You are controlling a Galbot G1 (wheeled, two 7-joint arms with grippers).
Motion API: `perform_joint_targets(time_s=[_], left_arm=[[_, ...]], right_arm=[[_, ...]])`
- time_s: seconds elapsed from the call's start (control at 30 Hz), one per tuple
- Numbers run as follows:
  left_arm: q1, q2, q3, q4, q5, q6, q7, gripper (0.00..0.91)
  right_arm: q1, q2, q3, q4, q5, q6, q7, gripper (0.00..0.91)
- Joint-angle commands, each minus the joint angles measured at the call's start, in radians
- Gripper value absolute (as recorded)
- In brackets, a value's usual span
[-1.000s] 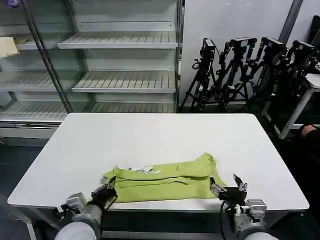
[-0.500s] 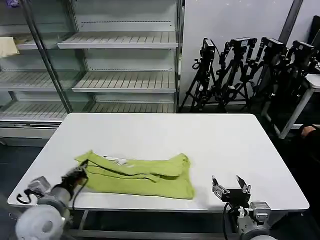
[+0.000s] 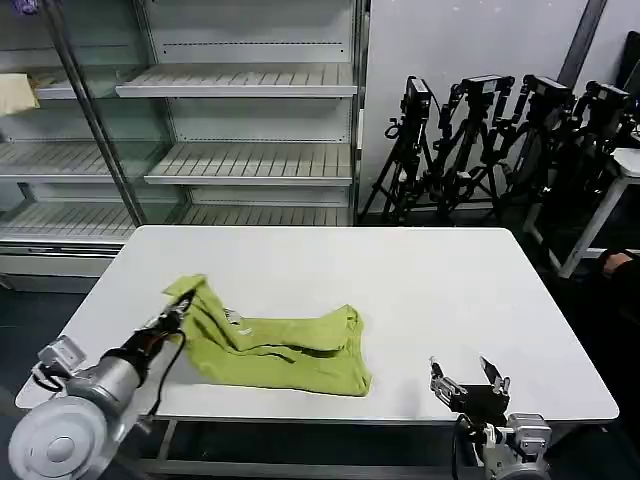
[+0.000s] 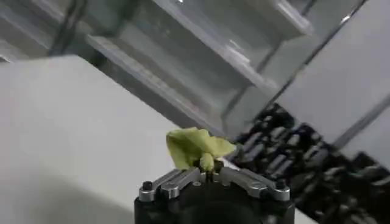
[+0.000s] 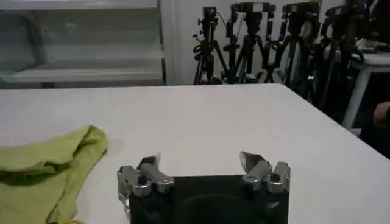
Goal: Fold and organize the clothes.
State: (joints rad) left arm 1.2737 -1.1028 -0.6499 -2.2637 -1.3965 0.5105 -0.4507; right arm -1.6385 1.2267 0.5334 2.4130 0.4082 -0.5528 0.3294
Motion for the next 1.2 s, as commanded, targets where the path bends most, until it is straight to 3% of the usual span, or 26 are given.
perform_joint_targets(time_s=[0.03, 0.33, 0.8, 0.87, 0.9, 1.2], left_arm=[[-0.113, -0.099, 0.268, -0.039, 0.018, -0.021, 0.004, 0.020], [-0.131, -0.164, 0.444, 0.032, 0.238, -0.016, 0.018, 0.020], [-0.145, -0.241, 0.519, 0.131, 0.545, -0.028, 0.050, 0.030], [-0.153, -0.260, 0.521, 0.151, 0.558, -0.024, 0.051, 0.464], [-0.160, -0.274, 0.525, 0.161, 0.580, -0.022, 0.055, 0.907], [-0.146, -0.307, 0.549, 0.161, 0.680, -0.028, 0.095, 0.907]], right_arm=[[-0.099, -0.003, 0.065, 0.040, -0.004, 0.009, -0.003, 0.907], [-0.125, 0.003, 0.085, 0.067, -0.009, 0.012, -0.003, 0.907], [-0.132, 0.007, 0.087, 0.094, -0.011, 0.002, 0.002, 0.907], [-0.132, 0.012, 0.083, 0.094, -0.016, 0.003, 0.002, 0.907], [-0.133, 0.015, 0.081, 0.095, -0.018, 0.002, 0.003, 0.907], [-0.137, 0.024, 0.085, 0.100, -0.027, 0.003, -0.001, 0.907]])
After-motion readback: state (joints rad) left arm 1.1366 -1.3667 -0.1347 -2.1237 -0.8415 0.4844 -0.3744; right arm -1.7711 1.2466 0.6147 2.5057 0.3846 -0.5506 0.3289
